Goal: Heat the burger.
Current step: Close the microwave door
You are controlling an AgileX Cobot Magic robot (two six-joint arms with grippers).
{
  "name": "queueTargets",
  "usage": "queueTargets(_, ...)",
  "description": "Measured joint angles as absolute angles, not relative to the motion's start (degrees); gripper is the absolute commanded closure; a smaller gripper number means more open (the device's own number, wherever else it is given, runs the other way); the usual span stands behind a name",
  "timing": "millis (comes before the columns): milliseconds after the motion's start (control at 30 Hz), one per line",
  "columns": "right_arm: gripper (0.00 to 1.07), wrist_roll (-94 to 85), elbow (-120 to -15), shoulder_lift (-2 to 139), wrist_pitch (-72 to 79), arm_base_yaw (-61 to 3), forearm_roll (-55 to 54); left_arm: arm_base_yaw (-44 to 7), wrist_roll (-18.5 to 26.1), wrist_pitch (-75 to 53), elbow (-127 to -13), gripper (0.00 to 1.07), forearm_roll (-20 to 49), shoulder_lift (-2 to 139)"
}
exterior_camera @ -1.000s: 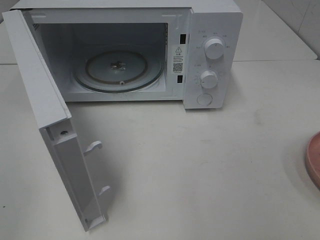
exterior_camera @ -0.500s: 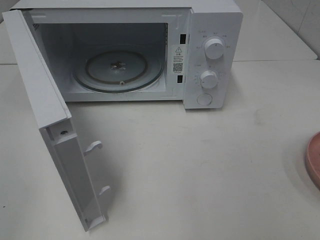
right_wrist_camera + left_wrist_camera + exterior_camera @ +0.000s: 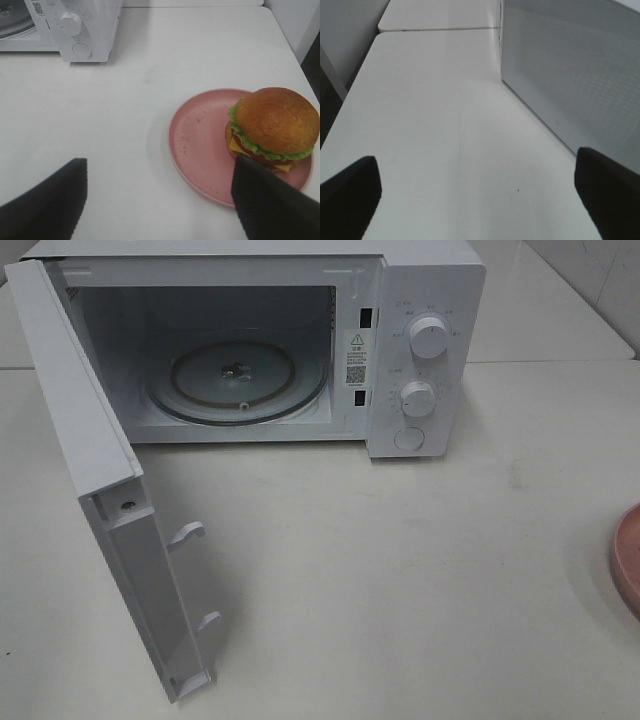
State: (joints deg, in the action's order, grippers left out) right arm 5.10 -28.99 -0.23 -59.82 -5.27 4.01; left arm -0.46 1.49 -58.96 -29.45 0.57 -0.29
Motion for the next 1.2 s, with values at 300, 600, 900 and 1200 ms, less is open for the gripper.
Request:
queueTargets(300,0.32,5.1,-29.0,-0.2,-59.8,-5.3,4.0,-0.5,1.5,-53.1,-30.5,0.33,0.0,4.9)
queueTargets(600,0.32,5.1,-29.0,-0.2,-59.8,-5.3,4.0,-0.5,1.5,-47.4,-30.5,0.99,-0.6,16.7)
queueTargets(900,0.32,5.1,-29.0,-0.2,-59.8,-5.3,4.0,-0.5,1.5,-30.0,-25.1,1.07,0.0,24.8)
queueTargets(1200,0.32,5.0,-29.0,-0.2,-59.8,-5.3,4.0,-0.5,1.5,-5.2,-15.8,1.07,0.0,32.6)
